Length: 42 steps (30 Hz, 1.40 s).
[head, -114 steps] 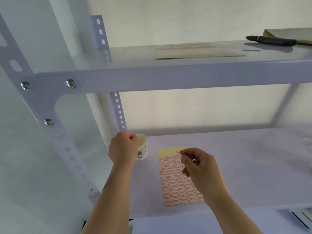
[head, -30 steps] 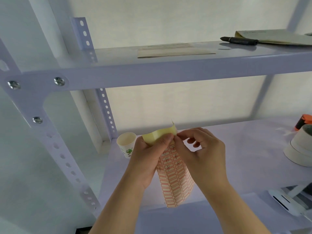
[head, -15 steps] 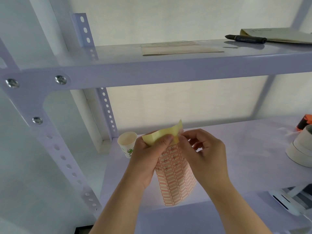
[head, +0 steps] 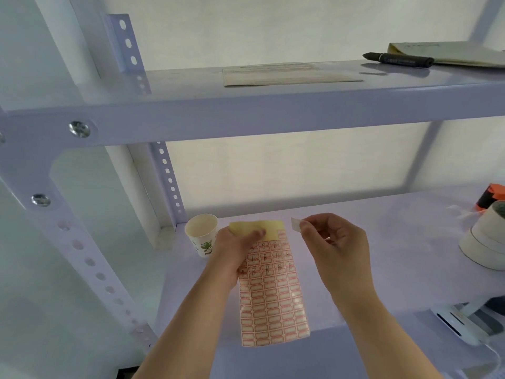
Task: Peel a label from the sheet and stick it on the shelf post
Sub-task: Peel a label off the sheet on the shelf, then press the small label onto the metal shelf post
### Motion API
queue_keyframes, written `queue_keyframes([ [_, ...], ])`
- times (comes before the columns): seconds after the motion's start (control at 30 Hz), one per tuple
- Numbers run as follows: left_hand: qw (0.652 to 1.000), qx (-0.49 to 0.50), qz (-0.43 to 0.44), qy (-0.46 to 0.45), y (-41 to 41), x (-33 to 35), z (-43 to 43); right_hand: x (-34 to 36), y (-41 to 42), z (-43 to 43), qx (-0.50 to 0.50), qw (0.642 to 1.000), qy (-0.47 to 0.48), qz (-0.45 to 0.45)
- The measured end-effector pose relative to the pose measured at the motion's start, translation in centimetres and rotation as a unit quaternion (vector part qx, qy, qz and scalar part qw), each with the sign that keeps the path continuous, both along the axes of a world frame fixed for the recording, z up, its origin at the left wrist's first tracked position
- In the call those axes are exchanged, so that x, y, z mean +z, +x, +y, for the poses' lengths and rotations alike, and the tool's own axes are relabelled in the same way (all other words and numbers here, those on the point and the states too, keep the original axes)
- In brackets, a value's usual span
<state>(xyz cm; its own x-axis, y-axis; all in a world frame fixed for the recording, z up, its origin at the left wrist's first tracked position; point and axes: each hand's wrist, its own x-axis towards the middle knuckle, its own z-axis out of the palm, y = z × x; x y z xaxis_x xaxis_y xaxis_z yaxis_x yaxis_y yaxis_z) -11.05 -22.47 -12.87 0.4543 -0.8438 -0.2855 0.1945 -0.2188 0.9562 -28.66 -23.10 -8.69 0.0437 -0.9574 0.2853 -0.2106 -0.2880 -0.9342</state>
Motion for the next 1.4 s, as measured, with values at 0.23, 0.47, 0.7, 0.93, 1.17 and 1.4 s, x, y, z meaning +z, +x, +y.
queue_keyframes([
  [0.23,0.996,-0.001,0.0,0.085,0.5,-2.7,-3.1,-0.7,-0.9,-0.6,-0.008,1.0,0.011,0.013],
  [0.47,0.967,0.013,-0.209,0.147,0.1,-2.7,-4.6,-1.1,-1.4,-0.9,-0.009,0.999,0.033,0.018],
  [0.7,0.859,-0.006,-0.5,0.108,-2.0,-2.8,-1.4,-1.5,-1.4,-0.9,-0.014,0.998,0.043,0.037],
  [0.93,0.931,0.0,-0.322,-0.171,-6.6,3.3,4.2,-0.1,-1.9,0.3,-0.008,1.0,0.01,0.002],
  [1.17,0.946,0.043,-0.249,-0.202,-9.2,5.2,7.2,1.8,-3.2,3.2,0.055,0.998,-0.031,-0.027],
  [1.4,0.949,0.071,-0.21,-0.226,-8.8,5.8,10.6,2.6,-3.0,7.7,0.107,0.991,-0.078,-0.016],
])
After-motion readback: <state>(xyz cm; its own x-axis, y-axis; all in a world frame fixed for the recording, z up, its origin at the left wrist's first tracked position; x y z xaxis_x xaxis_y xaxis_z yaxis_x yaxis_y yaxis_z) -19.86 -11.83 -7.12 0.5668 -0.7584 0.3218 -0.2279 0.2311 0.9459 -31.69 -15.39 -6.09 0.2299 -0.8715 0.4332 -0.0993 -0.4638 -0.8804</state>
